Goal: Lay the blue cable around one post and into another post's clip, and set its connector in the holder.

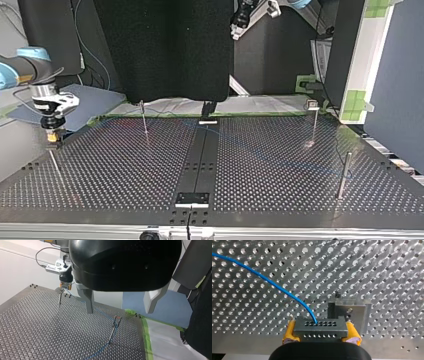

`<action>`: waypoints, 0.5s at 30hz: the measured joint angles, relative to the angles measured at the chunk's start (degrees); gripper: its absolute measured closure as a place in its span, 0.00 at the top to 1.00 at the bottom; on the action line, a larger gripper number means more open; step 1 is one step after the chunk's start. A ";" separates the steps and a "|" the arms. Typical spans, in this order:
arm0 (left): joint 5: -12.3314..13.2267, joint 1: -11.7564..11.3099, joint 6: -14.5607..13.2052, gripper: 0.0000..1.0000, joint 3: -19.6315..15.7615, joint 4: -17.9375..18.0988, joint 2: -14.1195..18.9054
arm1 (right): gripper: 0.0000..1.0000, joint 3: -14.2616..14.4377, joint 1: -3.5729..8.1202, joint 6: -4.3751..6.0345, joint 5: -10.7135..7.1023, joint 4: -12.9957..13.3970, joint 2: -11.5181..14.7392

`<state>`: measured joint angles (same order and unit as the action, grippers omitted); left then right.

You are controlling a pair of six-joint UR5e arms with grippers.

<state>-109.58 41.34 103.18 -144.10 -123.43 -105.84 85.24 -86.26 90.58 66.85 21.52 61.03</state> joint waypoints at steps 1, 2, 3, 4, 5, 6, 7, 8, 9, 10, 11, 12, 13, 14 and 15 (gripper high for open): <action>-0.03 0.00 0.00 0.98 0.00 -0.02 0.00 | 0.00 -0.29 0.05 0.00 -0.19 -0.03 -0.03; -0.09 -0.01 0.00 0.98 0.00 -0.03 0.01 | 0.00 -0.49 0.08 -0.01 -0.37 -0.06 -0.04; -0.24 -0.03 0.00 0.98 0.03 -0.05 0.00 | 0.00 -0.65 0.11 -0.01 -0.58 -0.06 -0.05; -0.39 -0.04 0.00 0.98 0.06 -0.07 0.00 | 0.00 -0.82 0.13 0.00 -0.93 -0.07 -0.05; -0.53 -0.05 0.00 0.98 0.08 -0.10 0.00 | 0.00 -0.94 0.15 0.02 -1.21 -0.07 -0.06; -0.69 -0.06 0.00 0.98 0.10 -0.15 0.00 | 0.00 -1.05 0.18 0.04 -1.47 -0.07 -0.06; -0.77 -0.06 0.00 0.98 0.11 -0.17 0.01 | 0.00 -1.21 0.21 0.08 -1.76 -0.07 -0.06; -0.82 -0.07 0.00 0.98 0.12 -0.20 0.00 | 0.00 -1.31 0.22 0.12 -1.96 -0.06 -0.06; -0.87 -0.09 0.00 0.98 0.13 -0.21 0.00 | 0.00 -1.43 0.23 0.16 -2.15 -0.04 -0.06; -0.89 -0.12 0.00 0.98 0.13 -0.22 0.00 | 0.00 -1.58 0.25 0.22 -2.42 -0.02 -0.07; -0.91 -0.14 0.00 0.98 0.14 -0.22 0.01 | 0.00 -1.70 0.25 0.27 -2.67 0.00 -0.07; -0.92 -0.15 0.00 0.98 0.14 -0.24 0.00 | 0.00 -1.80 0.25 0.33 -2.95 0.02 -0.07; -0.93 -0.16 -0.01 0.98 0.14 -0.26 0.00 | 0.00 -1.92 0.25 0.42 -3.29 0.05 -0.07; -0.93 -0.18 -0.03 0.98 0.15 -0.28 0.00 | 0.00 -1.99 0.25 0.50 -3.50 0.06 -0.07; -0.94 -0.19 -0.05 0.98 0.15 -0.29 0.00 | 0.00 -2.08 0.25 0.60 -3.65 0.07 -0.07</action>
<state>-110.51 41.15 103.13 -143.95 -123.73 -105.84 83.16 -86.01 91.18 63.21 21.59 60.97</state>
